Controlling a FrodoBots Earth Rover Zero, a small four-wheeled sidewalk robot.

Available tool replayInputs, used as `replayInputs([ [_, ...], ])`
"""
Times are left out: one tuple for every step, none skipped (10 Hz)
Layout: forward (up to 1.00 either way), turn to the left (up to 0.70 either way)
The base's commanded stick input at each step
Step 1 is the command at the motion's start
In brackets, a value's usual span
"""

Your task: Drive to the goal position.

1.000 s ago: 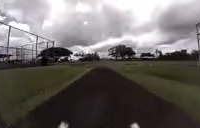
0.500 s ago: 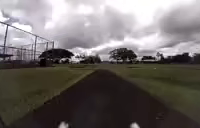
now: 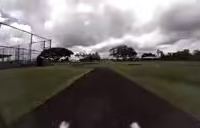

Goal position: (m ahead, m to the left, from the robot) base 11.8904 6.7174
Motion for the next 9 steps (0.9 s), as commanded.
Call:
replayInputs([
  [1.0,-0.18],
  [1.0,-0.27],
  [1.0,-0.15],
  [1.0,0.0],
  [1.0,0.0],
  [1.0,0.0],
  [1.0,0.0],
  [1.0,0.0],
  [1.0,0.0],
])
